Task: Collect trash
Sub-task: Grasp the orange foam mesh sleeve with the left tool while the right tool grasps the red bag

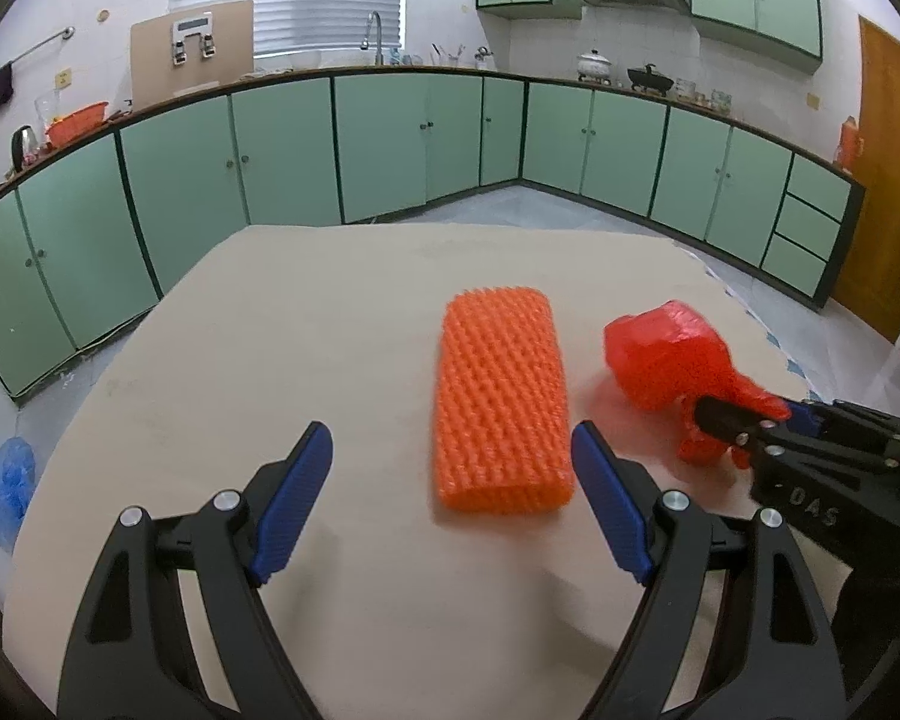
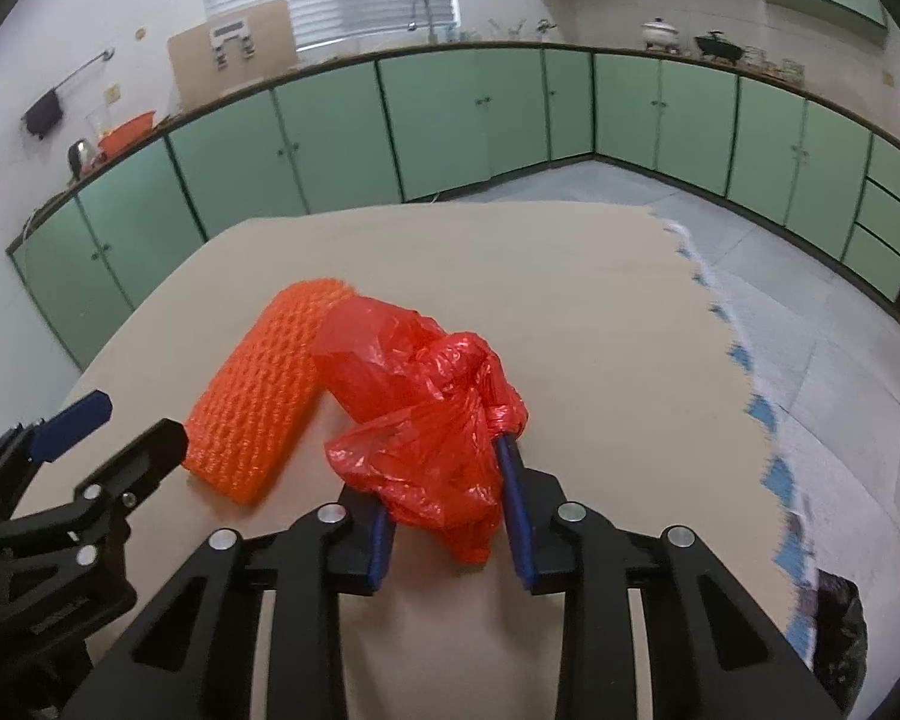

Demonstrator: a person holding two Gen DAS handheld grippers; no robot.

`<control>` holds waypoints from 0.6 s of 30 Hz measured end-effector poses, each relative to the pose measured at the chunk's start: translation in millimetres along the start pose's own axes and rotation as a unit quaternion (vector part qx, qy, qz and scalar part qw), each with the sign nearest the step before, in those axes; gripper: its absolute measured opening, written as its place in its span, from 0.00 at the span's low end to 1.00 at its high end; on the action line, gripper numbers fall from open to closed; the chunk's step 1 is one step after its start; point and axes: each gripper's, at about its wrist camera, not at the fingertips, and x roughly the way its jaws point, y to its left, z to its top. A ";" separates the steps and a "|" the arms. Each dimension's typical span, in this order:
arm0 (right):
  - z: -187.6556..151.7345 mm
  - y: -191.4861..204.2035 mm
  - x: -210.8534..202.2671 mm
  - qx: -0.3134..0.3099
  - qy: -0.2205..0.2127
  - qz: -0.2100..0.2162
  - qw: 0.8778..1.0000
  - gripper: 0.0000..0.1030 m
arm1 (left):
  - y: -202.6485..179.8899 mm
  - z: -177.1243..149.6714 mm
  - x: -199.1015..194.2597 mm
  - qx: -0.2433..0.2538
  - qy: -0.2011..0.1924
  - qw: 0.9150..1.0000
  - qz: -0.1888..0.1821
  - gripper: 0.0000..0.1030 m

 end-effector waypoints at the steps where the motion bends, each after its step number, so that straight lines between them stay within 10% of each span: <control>1: -1.8 -3.9 -1.8 0.004 -0.001 -0.002 1.000 0.30 | -2.0 -0.2 1.4 0.001 0.003 1.000 -0.001 0.77; 8: -7.3 -16.3 -10.7 0.019 -0.010 -0.010 1.000 0.30 | -12.6 -1.2 17.5 0.006 0.042 0.999 0.002 0.76; 18: -12.2 -18.9 -12.9 0.026 -0.011 -0.009 1.000 0.30 | -10.1 -4.4 34.1 0.000 0.083 0.996 -0.017 0.19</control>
